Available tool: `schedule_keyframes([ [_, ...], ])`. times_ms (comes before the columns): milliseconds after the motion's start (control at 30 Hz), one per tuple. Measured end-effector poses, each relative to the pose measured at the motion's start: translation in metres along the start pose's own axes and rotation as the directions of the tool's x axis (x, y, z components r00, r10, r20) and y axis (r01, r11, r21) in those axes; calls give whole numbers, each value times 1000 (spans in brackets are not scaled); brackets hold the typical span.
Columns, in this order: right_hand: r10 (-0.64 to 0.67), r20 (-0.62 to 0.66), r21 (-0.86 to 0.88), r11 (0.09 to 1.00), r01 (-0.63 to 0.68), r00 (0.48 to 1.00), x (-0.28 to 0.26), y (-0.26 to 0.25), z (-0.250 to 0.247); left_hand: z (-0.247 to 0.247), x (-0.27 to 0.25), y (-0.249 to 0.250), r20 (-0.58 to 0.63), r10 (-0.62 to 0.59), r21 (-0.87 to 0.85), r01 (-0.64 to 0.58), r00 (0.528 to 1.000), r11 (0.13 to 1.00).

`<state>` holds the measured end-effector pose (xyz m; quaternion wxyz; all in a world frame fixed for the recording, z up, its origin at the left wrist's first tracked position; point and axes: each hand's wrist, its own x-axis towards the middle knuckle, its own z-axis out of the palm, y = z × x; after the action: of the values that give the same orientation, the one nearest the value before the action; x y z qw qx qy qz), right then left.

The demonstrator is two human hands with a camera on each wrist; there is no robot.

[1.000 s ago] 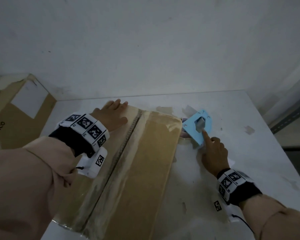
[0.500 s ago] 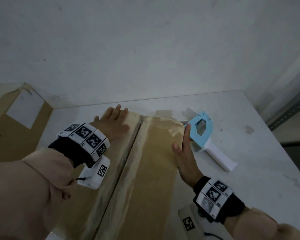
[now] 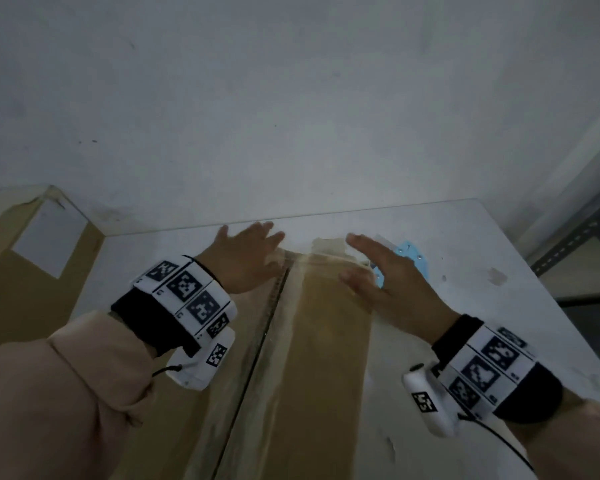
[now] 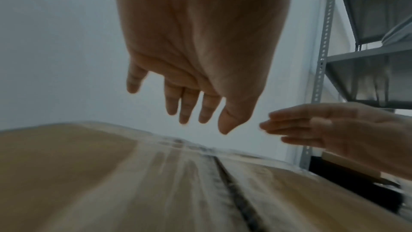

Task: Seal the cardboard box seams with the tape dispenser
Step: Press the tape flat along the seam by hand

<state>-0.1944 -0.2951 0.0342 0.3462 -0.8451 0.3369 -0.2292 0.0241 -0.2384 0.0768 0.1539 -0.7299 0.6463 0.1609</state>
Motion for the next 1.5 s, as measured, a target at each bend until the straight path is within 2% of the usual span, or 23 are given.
schedule_keyframes([
  [100, -132, 67, -181, 973, 142, 989, 19, 4, 13, -3, 8, 9, -55, 160, -95, -165, 986, 982],
  [200, -153, 143, -331, 924, 193, 978, 34, 6, 25, 1, 19, 7, 5, 174, -71, -173, 985, 982],
  [367, -33, 161, -339, 937, 86, 986, 39, 3, 40, 7, 32, 0, 90, 151, -77, -144, 984, 987],
  [467, -4, 117, -304, 952, 39, 993, 35, 7, 43, 6, 36, -1, 77, 151, -122, -141, 985, 982],
  [600, 133, 67, -365, 926, -100, 989, 34, 12, 42, 4, 38, -3, 85, 142, -147, -129, 986, 981],
  [667, 162, 44, -376, 917, -134, 986, 33, 14, 39, 4, 38, -3, 70, 129, -140, -118, 989, 983],
  [867, 140, 85, -558, 827, -69, 987, 37, 13, 34, 2, 38, 3, 51, 78, -38, -77, 996, 996],
  [1033, -42, 276, -375, 915, 148, 960, 51, 10, 41, 3, 40, 3, 95, 54, -74, -48, 994, 996],
  [1200, -18, 196, -386, 918, 94, 980, 44, 5, 45, 5, 41, -4, 132, 9, -139, 9, 991, 990],
  [1333, 121, 104, -445, 894, -62, 987, 35, 3, 38, 5, 38, -15, 115, -54, -122, 68, 992, 990],
  [1400, 138, 53, -516, 852, -92, 989, 28, 4, 35, 7, 36, -22, 113, -96, -119, 109, 989, 987],
  [1500, 234, 63, -546, 822, -163, 970, 25, 2, 33, 8, 32, -22, 109, -115, -74, 123, 987, 990],
])
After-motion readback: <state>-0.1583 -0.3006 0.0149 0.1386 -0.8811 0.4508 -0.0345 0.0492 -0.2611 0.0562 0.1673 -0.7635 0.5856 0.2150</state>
